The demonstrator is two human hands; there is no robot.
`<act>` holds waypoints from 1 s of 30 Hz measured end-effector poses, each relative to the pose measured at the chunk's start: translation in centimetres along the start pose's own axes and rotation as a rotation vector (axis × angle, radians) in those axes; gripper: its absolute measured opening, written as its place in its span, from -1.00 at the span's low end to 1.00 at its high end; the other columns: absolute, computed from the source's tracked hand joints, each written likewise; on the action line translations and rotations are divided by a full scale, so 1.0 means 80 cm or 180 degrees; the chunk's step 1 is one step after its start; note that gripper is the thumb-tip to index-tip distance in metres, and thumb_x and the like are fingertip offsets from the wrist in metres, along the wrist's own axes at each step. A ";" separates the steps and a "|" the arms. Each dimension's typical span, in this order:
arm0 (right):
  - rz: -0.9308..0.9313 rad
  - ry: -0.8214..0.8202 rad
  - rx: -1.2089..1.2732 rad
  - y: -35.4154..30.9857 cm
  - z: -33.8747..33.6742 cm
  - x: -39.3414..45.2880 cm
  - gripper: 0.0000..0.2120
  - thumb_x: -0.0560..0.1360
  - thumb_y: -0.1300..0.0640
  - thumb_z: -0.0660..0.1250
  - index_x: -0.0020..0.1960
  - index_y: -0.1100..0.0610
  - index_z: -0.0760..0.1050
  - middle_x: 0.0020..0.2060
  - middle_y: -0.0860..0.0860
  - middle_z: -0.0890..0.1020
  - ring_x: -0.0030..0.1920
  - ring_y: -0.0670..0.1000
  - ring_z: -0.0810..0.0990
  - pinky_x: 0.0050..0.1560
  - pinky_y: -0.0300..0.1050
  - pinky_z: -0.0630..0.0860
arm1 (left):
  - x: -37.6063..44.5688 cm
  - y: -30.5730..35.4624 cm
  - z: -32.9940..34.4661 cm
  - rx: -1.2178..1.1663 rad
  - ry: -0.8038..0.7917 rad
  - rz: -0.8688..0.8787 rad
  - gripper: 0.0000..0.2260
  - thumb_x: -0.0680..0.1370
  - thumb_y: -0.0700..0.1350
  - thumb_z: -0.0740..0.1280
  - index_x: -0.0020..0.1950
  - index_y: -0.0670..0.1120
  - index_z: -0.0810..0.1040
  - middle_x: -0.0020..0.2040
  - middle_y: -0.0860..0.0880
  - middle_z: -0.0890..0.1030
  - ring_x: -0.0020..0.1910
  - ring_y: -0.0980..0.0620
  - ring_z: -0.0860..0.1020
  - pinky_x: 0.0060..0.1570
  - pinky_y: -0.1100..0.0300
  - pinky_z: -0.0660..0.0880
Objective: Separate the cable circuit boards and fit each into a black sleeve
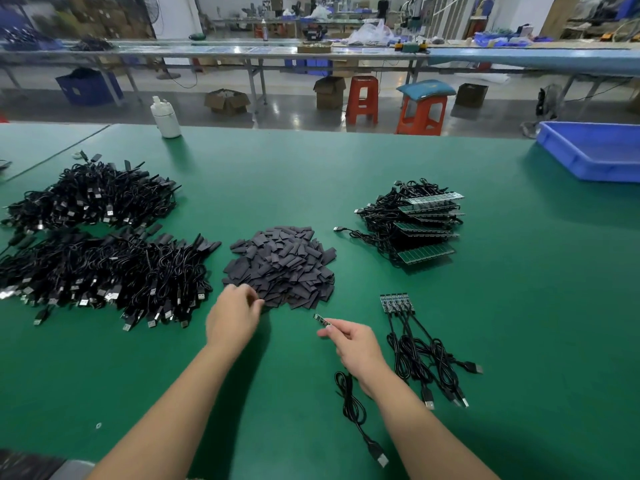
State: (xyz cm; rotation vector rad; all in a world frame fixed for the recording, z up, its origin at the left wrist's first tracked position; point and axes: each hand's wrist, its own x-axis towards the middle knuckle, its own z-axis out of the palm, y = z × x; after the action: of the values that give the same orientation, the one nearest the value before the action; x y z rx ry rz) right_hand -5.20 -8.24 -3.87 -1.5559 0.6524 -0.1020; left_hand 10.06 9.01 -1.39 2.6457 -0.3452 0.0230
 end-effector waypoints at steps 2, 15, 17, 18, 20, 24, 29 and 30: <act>0.0032 -0.0034 -0.0212 0.005 0.000 0.002 -0.81 0.63 0.08 0.27 -0.02 -0.11 0.65 -0.27 0.14 0.63 -0.46 -0.10 0.26 -0.40 -0.20 0.25 | 0.006 -0.019 -0.001 0.0080 -0.0091 -0.0169 -0.83 0.55 0.08 0.39 0.01 0.01 0.53 0.01 -0.01 0.49 -0.09 -0.03 0.55 -0.09 0.05 0.54; -0.0064 -0.0241 -0.0753 0.007 0.002 0.006 -0.79 0.65 0.15 0.19 0.15 -0.03 0.56 -0.09 -0.15 0.72 -0.47 -0.10 0.28 -0.42 -0.21 0.32 | 0.025 -0.037 -0.001 -0.0593 -0.0674 -0.0646 -0.81 0.47 -0.08 0.51 -0.16 -0.11 0.53 -0.18 -0.05 0.60 -0.23 -0.04 0.55 -0.21 0.09 0.49; -0.0022 -0.0228 -0.0704 0.008 0.002 0.007 -0.78 0.65 0.16 0.20 0.20 0.01 0.57 -0.09 -0.16 0.72 -0.46 -0.10 0.27 -0.43 -0.23 0.31 | 0.020 -0.034 -0.001 -0.0669 -0.0754 -0.0461 -0.84 0.48 -0.09 0.49 -0.14 -0.09 0.53 -0.17 -0.04 0.60 -0.20 -0.05 0.56 -0.21 0.10 0.49; 0.0003 -0.0214 -0.0650 0.008 0.001 0.008 -0.78 0.64 0.16 0.21 0.20 0.03 0.58 -0.10 -0.17 0.72 -0.47 -0.10 0.28 -0.43 -0.23 0.31 | 0.017 -0.032 -0.002 -0.0744 -0.0778 -0.0354 -0.86 0.49 -0.10 0.48 -0.12 -0.06 0.53 -0.15 -0.04 0.60 -0.16 -0.05 0.56 -0.21 0.12 0.48; 0.0077 -0.0176 -0.0456 0.009 -0.001 0.009 -0.77 0.64 0.18 0.21 0.21 0.05 0.58 -0.12 -0.15 0.73 -0.50 -0.14 0.28 -0.45 -0.27 0.31 | 0.008 -0.025 -0.004 -0.1037 -0.0779 -0.0147 -0.91 0.53 -0.13 0.43 -0.01 0.00 0.57 -0.11 -0.03 0.61 -0.12 -0.03 0.58 -0.19 0.16 0.47; 0.0219 -0.0181 -0.0253 0.008 -0.004 0.010 -0.78 0.64 0.18 0.19 0.23 0.00 0.50 -0.14 -0.09 0.73 -0.52 -0.18 0.31 -0.49 -0.33 0.30 | -0.022 0.008 0.004 -0.1807 -0.1038 0.0122 -0.80 0.58 -0.20 0.35 -0.02 0.08 0.70 -0.26 0.08 0.66 -0.32 0.12 0.53 -0.29 0.23 0.45; 0.0209 -0.0144 -0.0196 0.006 -0.003 0.009 -0.80 0.65 0.19 0.18 0.14 0.03 0.55 -0.15 -0.01 0.73 -0.52 -0.18 0.34 -0.50 -0.33 0.30 | -0.060 0.040 0.032 -0.1691 -0.1385 0.0405 -0.86 0.60 -0.09 0.34 -0.10 0.07 0.66 -0.39 0.12 0.61 -0.46 0.22 0.46 -0.37 0.31 0.37; 0.0207 -0.0138 -0.0199 0.005 -0.002 0.009 -0.80 0.65 0.19 0.17 0.12 0.02 0.55 -0.15 -0.01 0.73 -0.51 -0.17 0.34 -0.50 -0.32 0.30 | -0.064 0.041 0.037 -0.1639 -0.1277 0.0420 -0.86 0.60 -0.09 0.33 -0.07 0.09 0.66 -0.35 0.14 0.63 -0.41 0.26 0.49 -0.31 0.34 0.39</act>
State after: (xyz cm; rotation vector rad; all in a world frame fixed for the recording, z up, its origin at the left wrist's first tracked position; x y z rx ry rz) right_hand -4.84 -8.71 -4.48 -1.5912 0.6767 0.0009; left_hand 4.20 6.08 -2.90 2.0995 -0.5701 -0.4932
